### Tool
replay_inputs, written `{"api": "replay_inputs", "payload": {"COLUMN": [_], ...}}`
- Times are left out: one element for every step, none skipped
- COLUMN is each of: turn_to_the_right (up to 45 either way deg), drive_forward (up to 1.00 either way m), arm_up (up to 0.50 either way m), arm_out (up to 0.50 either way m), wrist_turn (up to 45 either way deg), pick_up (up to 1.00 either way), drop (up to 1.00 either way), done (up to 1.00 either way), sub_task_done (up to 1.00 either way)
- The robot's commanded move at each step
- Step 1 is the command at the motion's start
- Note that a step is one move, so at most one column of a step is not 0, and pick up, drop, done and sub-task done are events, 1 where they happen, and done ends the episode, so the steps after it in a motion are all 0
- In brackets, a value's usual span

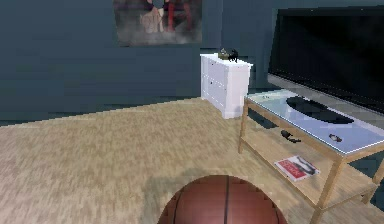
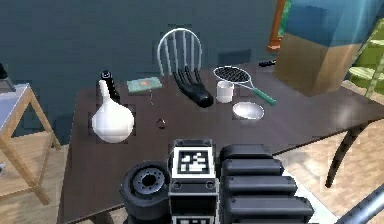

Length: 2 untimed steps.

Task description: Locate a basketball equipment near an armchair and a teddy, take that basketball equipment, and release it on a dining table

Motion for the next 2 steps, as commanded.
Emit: {"api": "replay_inputs", "payload": {"turn_to_the_right": [0.0, 0.0], "drive_forward": [0.0, 0.0], "arm_up": [0.0, 0.0], "arm_out": [0.48, 0.0], "wrist_turn": [0.0, 45.0], "pick_up": [0.0, 0.0], "drop": [0.0, 0.0], "done": [0.0, 0.0], "sub_task_done": [0.0, 0.0]}}
